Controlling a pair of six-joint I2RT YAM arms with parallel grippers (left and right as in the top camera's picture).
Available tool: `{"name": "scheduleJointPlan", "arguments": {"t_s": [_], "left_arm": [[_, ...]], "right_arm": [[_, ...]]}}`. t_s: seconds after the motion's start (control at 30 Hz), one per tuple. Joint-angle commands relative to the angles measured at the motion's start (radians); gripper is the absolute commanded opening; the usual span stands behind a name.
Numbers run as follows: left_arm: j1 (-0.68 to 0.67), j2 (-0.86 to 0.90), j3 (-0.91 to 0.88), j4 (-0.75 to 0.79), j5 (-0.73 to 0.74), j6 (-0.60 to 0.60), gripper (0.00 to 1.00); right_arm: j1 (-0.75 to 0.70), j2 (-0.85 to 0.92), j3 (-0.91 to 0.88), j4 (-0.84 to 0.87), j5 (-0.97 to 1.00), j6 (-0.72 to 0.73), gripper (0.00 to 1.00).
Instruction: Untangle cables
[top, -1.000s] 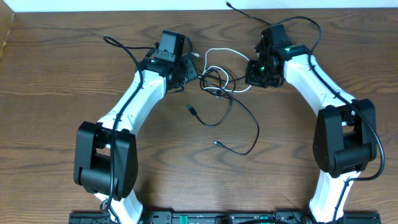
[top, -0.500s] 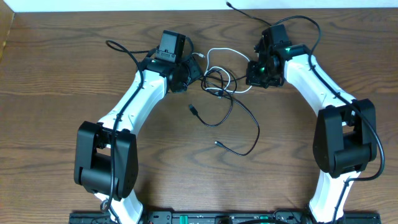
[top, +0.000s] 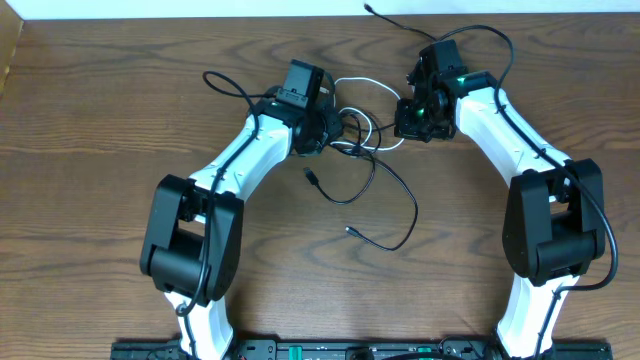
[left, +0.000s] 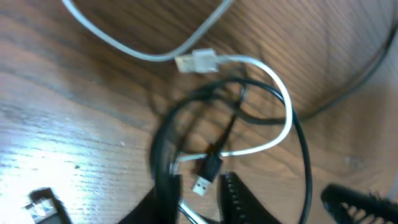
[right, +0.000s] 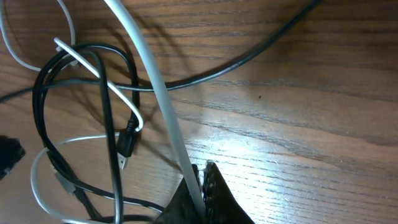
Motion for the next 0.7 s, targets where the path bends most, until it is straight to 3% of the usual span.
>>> {"name": "scheduleJointPlan", "arguments": {"t_s": [0.0,0.3,0.67], "left_arm": [[0.018,0.007,0.017,-0.002,-0.050,0.020,0.08],[0.096,0.007,0.018,-0.030,-0.077,0.087,0.08],[0.211,0.007,0.018,-0.130,-0.077,0.162,0.07]], "right_arm": [[0.004,-0.032,0.001,-0.001,0.008,-0.020,0.01],[-0.038,-0.099,0.020,-0.004,-0.058,-0.057,0.01],[-0.243,-0.399,0.026,0.043,-0.143,-0.056,0.01]]}}
